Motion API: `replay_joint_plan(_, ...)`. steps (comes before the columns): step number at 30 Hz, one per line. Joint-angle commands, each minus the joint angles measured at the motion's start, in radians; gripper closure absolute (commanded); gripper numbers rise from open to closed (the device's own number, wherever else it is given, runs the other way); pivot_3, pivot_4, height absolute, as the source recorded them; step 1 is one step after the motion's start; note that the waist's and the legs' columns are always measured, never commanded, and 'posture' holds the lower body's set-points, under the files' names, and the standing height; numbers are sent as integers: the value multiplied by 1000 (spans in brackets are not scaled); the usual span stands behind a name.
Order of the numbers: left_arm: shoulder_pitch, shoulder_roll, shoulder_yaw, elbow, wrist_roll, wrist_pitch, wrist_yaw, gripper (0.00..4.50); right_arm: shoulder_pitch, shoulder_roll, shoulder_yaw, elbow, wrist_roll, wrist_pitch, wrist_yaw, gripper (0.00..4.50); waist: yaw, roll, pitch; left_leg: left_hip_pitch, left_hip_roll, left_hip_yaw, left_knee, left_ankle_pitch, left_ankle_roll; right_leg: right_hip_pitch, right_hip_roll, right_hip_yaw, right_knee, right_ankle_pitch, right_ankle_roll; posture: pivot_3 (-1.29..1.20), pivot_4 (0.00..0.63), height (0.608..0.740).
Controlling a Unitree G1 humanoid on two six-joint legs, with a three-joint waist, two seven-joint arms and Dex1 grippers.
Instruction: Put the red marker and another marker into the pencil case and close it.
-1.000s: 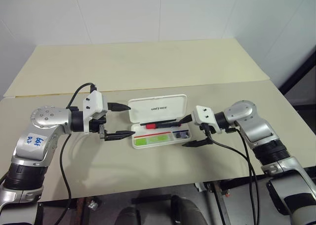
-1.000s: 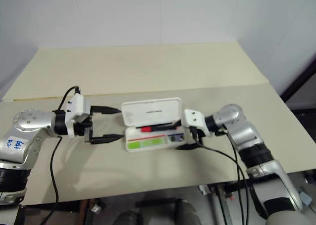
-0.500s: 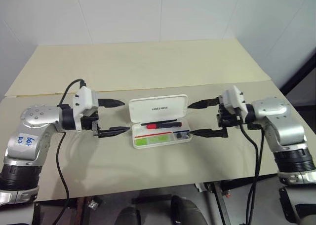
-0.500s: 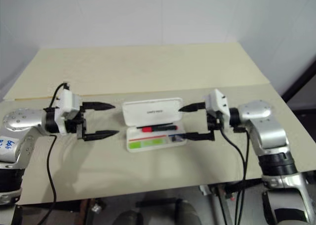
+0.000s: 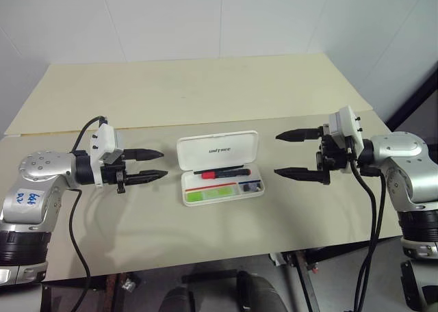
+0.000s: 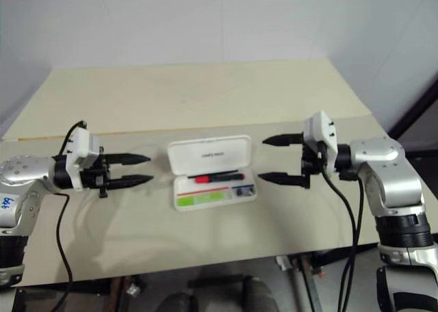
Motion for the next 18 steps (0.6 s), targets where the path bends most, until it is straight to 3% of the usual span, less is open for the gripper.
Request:
replay_joint_plan(1, -16, 0, 24, -9, -12, -10, 14, 3675, -27, 1, -13, -1, 6, -20, -9, 0, 0, 0, 0, 0, 0, 0, 0, 0, 0, 0, 0, 0, 0, 0, 0, 0, 150, 740)
replay_joint_plan(3, -34, -18, 27, 12, 9, -47, 44, 4354, -31, 1, -13, 7, 7, -24, -6, 0, 0, 0, 0, 0, 0, 0, 0, 0, 0, 0, 0, 0, 0, 0, 0, 0, 150, 740)
replay_joint_plan(4, -48, -29, 29, 25, 12, -54, 61, 4464, -34, 2, -12, 11, 4, -28, -7, 0, 1, 0, 0, 0, 0, 0, 0, 0, 0, 0, 0, 0, -1, 0, 0, 0, 150, 740)
replay_joint_plan(13, -168, -138, 42, 174, 72, -125, 262, 4464, -60, 11, -5, 50, -23, -66, -7, 0, 3, 0, 0, 0, 0, 0, 1, 0, 0, 0, 0, 0, 1, 1, 1, 0, 150, 740)
replay_joint_plan(18, -223, -178, -15, 275, 181, -172, 359, 4464, -60, 20, -5, 45, -26, -70, -16, 0, 1, 0, 0, 0, 0, 1, 0, 0, 0, 0, 0, 0, 0, 1, 2, 0, 150, 740)
